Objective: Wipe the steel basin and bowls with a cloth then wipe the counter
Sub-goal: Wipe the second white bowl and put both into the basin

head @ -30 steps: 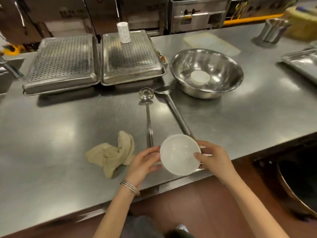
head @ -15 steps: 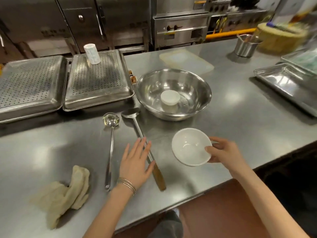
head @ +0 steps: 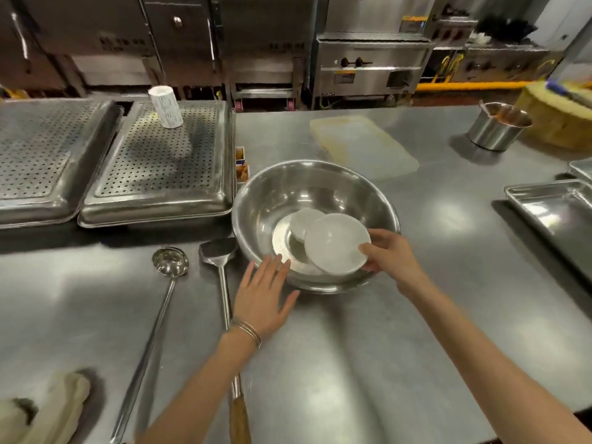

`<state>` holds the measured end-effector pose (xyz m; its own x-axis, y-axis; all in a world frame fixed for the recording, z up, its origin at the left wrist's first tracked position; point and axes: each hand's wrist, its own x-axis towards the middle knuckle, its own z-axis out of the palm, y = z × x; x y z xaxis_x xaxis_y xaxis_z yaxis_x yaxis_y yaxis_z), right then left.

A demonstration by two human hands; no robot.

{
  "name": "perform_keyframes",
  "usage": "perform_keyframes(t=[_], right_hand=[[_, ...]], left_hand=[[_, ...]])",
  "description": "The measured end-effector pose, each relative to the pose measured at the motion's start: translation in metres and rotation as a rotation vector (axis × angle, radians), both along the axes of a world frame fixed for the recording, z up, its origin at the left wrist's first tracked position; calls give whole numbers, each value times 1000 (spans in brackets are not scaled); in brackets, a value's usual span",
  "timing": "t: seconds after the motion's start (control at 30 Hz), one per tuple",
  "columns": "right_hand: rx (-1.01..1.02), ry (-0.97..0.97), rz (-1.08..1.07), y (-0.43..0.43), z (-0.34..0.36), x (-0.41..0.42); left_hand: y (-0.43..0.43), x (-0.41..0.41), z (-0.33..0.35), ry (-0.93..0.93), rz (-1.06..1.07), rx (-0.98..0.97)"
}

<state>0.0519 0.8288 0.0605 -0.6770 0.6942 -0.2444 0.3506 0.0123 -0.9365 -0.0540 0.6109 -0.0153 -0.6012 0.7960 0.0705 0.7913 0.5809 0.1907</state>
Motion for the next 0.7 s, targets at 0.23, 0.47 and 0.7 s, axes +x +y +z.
perform_keyframes(t=[0.23, 0.47, 0.7], right_hand=[[24, -80, 54, 56, -50, -78], [8, -108, 38, 78, -93, -115], [64, -157, 24, 83, -113, -136]], left_hand=[[33, -20, -32, -7, -42, -13], [40, -20, -49, 115, -27, 236], [41, -20, -55, 142, -24, 311]])
